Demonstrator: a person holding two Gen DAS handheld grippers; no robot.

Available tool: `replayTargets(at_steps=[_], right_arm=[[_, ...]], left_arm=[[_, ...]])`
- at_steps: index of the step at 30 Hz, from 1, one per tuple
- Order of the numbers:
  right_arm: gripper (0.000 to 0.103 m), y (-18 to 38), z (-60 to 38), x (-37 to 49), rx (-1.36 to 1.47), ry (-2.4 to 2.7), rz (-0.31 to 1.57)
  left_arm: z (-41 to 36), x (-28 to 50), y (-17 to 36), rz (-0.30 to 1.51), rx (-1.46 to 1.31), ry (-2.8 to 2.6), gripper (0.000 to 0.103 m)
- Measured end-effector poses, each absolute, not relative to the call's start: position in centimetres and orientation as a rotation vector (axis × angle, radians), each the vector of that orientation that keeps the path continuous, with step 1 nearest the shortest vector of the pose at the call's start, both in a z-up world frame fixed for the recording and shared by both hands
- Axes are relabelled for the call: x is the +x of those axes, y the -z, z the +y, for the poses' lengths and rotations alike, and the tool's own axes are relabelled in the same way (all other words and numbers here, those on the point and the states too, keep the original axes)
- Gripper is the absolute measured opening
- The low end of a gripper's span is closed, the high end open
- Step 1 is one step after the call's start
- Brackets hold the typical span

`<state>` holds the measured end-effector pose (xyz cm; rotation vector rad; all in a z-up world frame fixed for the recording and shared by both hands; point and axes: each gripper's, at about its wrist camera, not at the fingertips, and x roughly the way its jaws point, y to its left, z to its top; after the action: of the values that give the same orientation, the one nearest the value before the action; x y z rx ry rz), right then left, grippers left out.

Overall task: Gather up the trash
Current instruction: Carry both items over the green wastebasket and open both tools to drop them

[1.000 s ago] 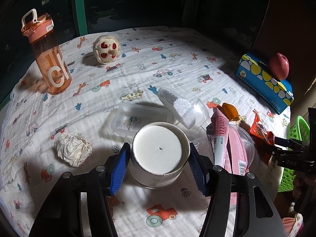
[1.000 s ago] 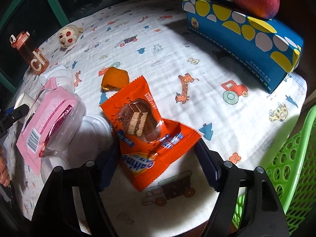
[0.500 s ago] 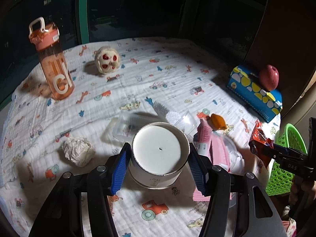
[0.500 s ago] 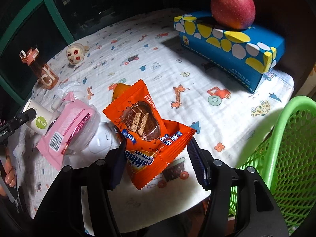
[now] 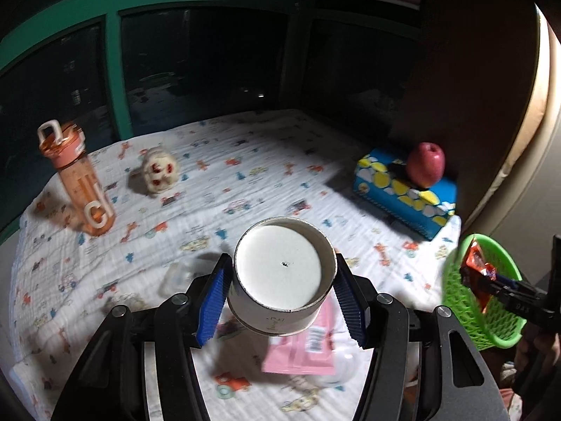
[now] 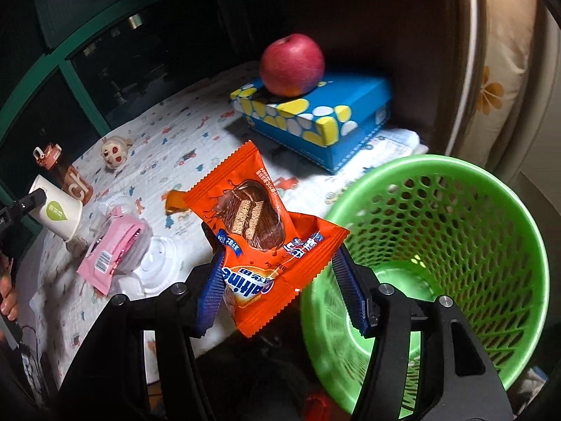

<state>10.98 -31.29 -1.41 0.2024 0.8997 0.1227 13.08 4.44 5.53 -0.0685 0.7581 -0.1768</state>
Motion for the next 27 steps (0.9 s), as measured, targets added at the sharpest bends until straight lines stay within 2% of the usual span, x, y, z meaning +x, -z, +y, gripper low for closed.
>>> replayTargets(at_steps=[9, 17, 27], right_arm=[[0.062, 3.6, -37.3, 8.3, 0.231, 0.004, 0.959], [0.080, 4.7, -40.4, 6.7, 0.274, 0.047, 0.974], [0.081, 2.8, -43.8, 4.0, 0.293, 0.098, 0.902]], left_arm=[[-4.8, 13.8, -7.4, 0.751, -0.064, 0.387, 0.056], [-14.3, 13.9, -8.4, 0.754, -0.020, 0.559, 0.056], [-24.0, 13.0, -5.4, 0.834, 0.045, 0.713, 0.056]])
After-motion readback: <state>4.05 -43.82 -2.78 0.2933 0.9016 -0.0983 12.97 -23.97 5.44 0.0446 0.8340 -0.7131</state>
